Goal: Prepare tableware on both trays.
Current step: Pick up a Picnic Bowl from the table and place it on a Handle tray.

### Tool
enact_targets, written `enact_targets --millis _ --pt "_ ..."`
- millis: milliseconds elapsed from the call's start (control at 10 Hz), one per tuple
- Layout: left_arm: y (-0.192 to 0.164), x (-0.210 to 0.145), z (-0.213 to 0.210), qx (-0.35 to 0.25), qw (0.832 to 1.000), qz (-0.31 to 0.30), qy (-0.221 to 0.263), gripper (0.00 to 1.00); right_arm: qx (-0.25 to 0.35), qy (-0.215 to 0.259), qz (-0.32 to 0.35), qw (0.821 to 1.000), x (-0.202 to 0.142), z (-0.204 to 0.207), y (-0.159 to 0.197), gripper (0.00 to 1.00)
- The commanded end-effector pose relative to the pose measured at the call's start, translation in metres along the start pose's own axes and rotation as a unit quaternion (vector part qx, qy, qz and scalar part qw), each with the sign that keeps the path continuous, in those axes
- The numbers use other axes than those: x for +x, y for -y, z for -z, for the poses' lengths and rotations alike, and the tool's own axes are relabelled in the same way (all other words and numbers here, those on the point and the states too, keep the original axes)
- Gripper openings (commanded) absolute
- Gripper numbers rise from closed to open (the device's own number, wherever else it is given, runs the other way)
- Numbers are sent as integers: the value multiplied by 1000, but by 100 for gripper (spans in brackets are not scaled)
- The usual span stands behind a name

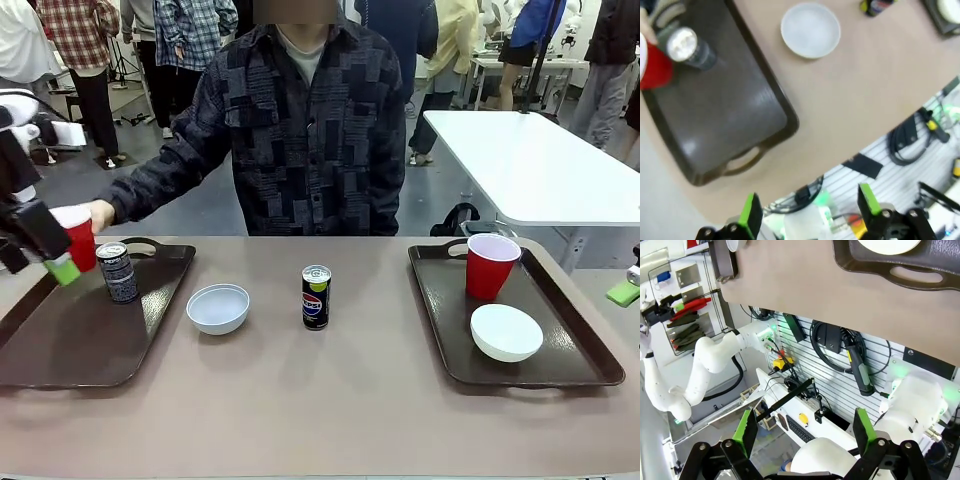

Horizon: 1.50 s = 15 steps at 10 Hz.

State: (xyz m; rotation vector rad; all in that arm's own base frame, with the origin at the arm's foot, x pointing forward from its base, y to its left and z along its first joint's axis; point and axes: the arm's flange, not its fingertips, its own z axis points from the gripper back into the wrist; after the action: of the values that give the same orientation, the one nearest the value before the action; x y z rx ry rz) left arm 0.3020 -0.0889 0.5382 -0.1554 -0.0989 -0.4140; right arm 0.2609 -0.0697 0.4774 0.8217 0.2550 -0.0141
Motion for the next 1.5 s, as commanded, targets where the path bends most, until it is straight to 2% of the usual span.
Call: enact_targets --millis 0,200,400,600,700,800,1100,1200,1400 --pt "14 36 14 25 999 -27 1 100 10 -2 -3 1000 1 -1 -2 100" --pt "19 67 35 49 997 -56 12 100 10 -2 -3 1000 1 -1 -2 100" --pt "16 102 62 100 990 -94 38 100 10 -2 -3 1000 1 -1 -2 100" --pt "13 117 82 118 985 -109 59 100 10 -2 -3 1000 1 -1 -2 100" --pt "11 113 82 90 989 -101 62 100 10 -2 -3 1000 1 -1 -2 100" --pt "11 109 76 87 991 -86 52 100 10 -2 -3 1000 1 -1 -2 100" --pt "9 114 83 85 991 -88 55 100 0 0 0 1000 0 0 0 100" --pt "11 121 94 87 990 -96 59 100 24 1 -11 1000 8 8 0 100" --pt "5 134 128 75 987 -142 30 100 63 20 -20 998 20 21 3 100"
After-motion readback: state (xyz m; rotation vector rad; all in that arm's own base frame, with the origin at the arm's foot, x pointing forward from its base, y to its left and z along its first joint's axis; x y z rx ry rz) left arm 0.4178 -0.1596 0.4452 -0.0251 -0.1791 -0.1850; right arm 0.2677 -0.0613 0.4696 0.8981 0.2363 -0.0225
